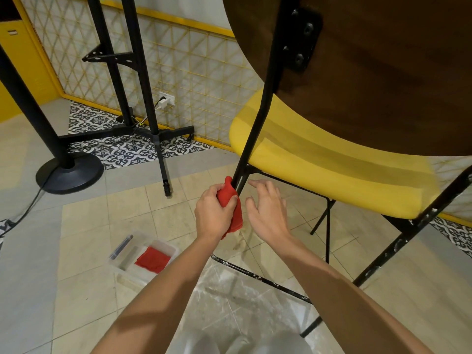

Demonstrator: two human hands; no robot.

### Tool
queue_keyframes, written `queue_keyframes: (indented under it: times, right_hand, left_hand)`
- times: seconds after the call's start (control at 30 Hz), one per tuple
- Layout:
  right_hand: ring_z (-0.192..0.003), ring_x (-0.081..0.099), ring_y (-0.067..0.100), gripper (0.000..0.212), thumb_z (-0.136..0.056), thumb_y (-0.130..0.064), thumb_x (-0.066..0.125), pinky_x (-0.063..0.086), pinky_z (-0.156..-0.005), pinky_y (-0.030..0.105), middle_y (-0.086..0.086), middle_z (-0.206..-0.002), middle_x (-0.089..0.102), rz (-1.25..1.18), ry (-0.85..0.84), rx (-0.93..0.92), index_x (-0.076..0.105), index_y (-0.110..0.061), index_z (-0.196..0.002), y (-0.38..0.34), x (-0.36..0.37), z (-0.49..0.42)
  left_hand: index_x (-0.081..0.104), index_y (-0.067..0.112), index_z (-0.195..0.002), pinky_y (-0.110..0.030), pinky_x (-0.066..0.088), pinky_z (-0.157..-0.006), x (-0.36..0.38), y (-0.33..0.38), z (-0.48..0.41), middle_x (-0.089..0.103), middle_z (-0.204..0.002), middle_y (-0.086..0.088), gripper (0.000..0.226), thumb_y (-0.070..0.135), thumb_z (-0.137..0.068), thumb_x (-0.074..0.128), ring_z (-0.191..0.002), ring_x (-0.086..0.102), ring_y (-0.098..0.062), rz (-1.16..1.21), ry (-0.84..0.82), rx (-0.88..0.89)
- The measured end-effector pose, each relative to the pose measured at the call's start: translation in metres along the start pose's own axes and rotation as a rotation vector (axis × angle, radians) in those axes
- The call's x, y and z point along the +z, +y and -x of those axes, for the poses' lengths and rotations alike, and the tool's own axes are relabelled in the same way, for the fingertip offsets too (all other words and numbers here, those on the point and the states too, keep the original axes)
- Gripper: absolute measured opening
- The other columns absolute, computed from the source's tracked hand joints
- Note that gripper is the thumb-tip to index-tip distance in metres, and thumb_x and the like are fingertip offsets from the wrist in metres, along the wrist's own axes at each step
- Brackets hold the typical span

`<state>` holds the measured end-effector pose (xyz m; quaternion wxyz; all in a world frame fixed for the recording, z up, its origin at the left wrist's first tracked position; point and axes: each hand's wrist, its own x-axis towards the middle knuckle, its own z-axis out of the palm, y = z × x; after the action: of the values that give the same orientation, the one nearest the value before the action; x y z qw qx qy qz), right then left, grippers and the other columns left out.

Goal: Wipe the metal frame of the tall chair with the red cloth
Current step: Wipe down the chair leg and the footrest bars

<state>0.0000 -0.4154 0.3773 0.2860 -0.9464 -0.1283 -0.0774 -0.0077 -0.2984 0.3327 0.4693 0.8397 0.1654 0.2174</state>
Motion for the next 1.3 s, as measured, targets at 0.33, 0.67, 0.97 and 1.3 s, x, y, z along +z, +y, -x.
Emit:
queue_keyframes:
  times: [0.33, 0.67, 0.97, 1.3]
  right_hand:
    - [-0.125, 0.037, 0.016, 0.039, -0.095, -0.026, 0.042, 0.026, -0.102, 0.039, -0.002, -0.132, 0.045, -0.010, -0.035, 0.030, 0.047, -0.021, -0.134, 0.005, 0.003, 0.001]
    - [-0.126, 0.037, 0.015, 0.039, -0.096, -0.027, 0.042, 0.025, -0.103, 0.039, -0.002, -0.131, 0.046, -0.026, -0.020, 0.027, 0.047, -0.022, -0.134, 0.004, 0.003, -0.001]
    - [-0.126, 0.037, 0.015, 0.039, -0.096, -0.028, 0.040, 0.026, -0.105, 0.039, -0.003, -0.133, 0.046, -0.051, -0.042, 0.031, 0.047, -0.022, -0.134, 0.001, 0.007, 0.001]
    - [-0.126, 0.037, 0.015, 0.039, -0.097, -0.030, 0.039, 0.025, -0.106, 0.040, -0.004, -0.132, 0.046, -0.040, -0.067, 0.022, 0.046, -0.024, -0.134, -0.003, 0.019, 0.001]
  left_hand:
    - [0.055, 0.018, -0.124, -0.018, 0.035, -0.081, 0.003, 0.022, -0.002, 0.059, -0.115, -0.001, 0.040, 0.032, -0.087, 0.062, -0.096, 0.047, -0.004, 0.120, 0.044, 0.040]
    - [0.056, 0.021, -0.124, -0.015, 0.039, -0.081, -0.001, 0.022, -0.003, 0.058, -0.115, 0.005, 0.040, 0.033, -0.086, 0.064, -0.099, 0.051, -0.005, 0.198, 0.024, 0.037]
    - [0.052, 0.018, -0.126, -0.016, 0.032, -0.080, 0.003, 0.009, 0.001, 0.057, -0.118, -0.003, 0.039, 0.029, -0.090, 0.059, -0.097, 0.048, -0.007, 0.102, -0.052, -0.002]
    - [0.047, 0.020, -0.133, -0.026, 0.038, -0.094, -0.006, 0.001, -0.010, 0.051, -0.126, -0.003, 0.037, 0.027, -0.096, 0.048, -0.110, 0.049, -0.014, 0.221, -0.249, -0.074]
